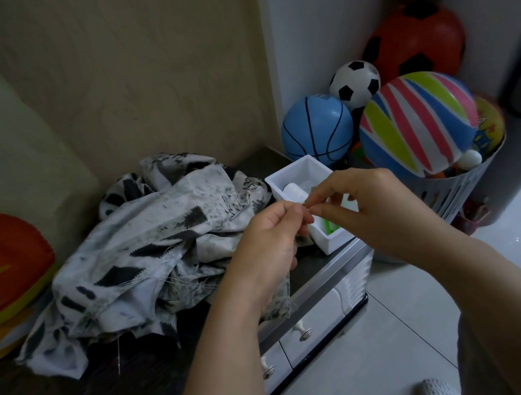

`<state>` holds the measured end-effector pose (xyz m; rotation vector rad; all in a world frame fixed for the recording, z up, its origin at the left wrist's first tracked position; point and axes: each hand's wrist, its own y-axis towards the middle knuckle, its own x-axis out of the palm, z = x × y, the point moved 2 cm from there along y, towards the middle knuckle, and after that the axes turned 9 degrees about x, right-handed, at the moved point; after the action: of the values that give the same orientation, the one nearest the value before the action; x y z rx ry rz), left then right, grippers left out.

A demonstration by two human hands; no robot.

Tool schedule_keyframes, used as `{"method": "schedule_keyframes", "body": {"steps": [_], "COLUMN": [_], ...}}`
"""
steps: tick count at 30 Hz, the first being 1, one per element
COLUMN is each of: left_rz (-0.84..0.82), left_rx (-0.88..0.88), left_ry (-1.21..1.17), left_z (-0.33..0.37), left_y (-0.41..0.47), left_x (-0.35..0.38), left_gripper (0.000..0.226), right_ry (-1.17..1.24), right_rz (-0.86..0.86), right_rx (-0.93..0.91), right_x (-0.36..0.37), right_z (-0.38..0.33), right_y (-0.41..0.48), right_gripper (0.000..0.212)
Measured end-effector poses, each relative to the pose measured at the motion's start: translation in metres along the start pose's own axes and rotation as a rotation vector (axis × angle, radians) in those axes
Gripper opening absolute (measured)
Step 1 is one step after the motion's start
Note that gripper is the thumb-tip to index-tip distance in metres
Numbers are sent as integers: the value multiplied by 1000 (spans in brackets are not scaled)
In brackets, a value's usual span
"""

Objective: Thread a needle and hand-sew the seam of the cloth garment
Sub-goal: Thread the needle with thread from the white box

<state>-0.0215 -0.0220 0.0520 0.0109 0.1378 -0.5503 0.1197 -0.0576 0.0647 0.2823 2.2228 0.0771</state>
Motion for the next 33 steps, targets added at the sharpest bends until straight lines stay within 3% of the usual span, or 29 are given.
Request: {"method": "schedule_keyframes", "body": {"steps": [8, 16, 20, 23, 28, 33], "left_rz": [1, -12, -20, 49, 136, 165], "left_rx": [8, 23, 24, -7, -17, 22], "left_ry": [246, 392, 327, 114, -9, 18], "left_z": [0, -1, 0, 1, 1, 1], "left_y": [-2, -2, -1, 0, 0, -1], "left_x": [1, 4, 2, 1, 2, 0], "left_gripper": [36, 35, 35, 30, 22, 21], "right_ry": [-151, -189, -107, -34, 23, 430], "right_rz": [99, 51, 30, 25, -8, -72], "right_rx": [-180, -153, -122, -51, 33, 215], "right_x": [3, 11, 8, 6, 8, 6], "right_z": [-1, 4, 3, 3, 5, 7], "right_y": [-1, -3, -4, -4, -3, -5], "right_gripper": [8, 9, 3, 3, 12, 10]}}
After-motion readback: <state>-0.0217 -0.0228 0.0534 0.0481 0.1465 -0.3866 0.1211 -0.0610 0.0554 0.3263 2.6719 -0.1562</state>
